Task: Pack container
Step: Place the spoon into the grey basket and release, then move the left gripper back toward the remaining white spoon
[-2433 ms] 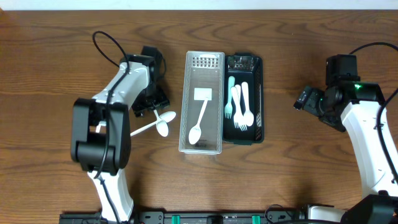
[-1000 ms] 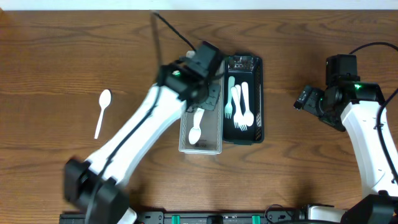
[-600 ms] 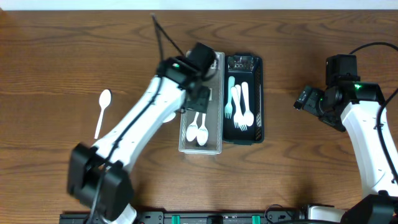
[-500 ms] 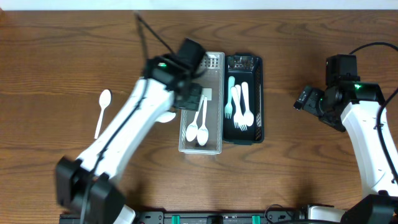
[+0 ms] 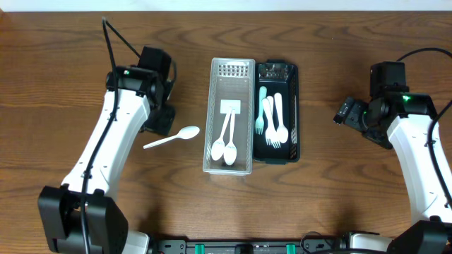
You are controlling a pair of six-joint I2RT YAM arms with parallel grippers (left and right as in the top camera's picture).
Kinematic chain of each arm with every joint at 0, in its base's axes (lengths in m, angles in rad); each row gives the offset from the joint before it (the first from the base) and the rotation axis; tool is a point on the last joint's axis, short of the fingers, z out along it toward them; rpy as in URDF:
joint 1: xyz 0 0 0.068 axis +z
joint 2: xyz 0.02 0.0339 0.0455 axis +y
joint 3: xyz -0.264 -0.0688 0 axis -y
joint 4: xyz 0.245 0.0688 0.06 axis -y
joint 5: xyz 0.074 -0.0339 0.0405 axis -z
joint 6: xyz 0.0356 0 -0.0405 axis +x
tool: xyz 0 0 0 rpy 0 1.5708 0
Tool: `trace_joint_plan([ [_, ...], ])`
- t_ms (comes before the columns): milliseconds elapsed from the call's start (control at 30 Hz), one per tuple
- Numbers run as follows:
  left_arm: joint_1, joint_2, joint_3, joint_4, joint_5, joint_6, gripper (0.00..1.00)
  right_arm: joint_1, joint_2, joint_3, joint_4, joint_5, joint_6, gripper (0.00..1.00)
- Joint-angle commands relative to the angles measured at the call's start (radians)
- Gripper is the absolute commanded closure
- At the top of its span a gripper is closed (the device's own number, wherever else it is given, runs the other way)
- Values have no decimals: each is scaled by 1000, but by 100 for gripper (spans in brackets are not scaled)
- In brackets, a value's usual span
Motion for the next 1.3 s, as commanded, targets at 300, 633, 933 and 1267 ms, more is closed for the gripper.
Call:
trace_joint_plan([
  [300,18,13,-208,270,308,553,34,-1,1,-3,-1,6,7,1],
  [633,19,25,-385,421,308,641,40,-1,1,-3,10,6,8,1],
  [933,19,100,-409,509,309,640,43,-1,1,-3,9,6,7,1],
  [1267,19,174,-409,526,308,636,49,-1,1,-3,-14,6,7,1],
])
